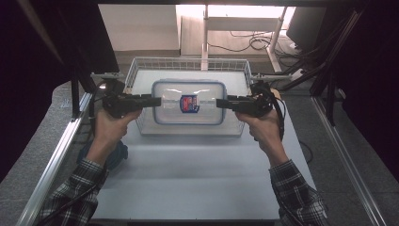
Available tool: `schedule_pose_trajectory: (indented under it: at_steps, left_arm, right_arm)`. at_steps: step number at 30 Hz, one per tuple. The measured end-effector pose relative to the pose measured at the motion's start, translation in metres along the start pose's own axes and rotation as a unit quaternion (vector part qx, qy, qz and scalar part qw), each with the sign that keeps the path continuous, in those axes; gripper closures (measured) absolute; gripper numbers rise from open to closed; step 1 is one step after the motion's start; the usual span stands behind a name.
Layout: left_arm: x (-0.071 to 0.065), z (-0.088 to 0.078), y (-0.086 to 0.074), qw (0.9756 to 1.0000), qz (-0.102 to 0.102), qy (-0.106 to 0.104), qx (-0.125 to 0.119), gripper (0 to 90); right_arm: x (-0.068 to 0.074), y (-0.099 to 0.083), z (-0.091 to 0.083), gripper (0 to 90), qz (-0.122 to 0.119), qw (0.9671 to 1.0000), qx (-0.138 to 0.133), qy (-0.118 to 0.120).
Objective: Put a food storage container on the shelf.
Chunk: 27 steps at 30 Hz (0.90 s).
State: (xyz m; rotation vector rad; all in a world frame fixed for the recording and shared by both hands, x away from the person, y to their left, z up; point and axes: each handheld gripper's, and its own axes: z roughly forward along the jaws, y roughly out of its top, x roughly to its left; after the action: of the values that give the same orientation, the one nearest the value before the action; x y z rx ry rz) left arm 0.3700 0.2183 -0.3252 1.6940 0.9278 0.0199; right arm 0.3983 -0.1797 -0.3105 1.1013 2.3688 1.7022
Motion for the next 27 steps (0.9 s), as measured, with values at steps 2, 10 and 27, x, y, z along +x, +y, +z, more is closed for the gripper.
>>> schedule_pose_trajectory:
  at_steps: [2,10,27]
  left_arm:
    - [0.001,0.000,0.004,1.0000,0.001,0.001,-0.001,55.1]
    - [0.013,0.005,0.025,0.9999,-0.007,-0.008,-0.007,55.1]
    - [0.048,0.023,0.044,0.9990,-0.045,0.001,-0.008,54.2]
  right_arm:
    - [-0.001,0.003,0.001,51.1,0.000,1.0000,-0.001,0.000]
    - [-0.008,0.031,0.003,51.1,-0.002,1.0000,-0.003,-0.006]
    - [-0.040,0.051,0.028,51.0,0.028,0.9996,-0.004,-0.008]
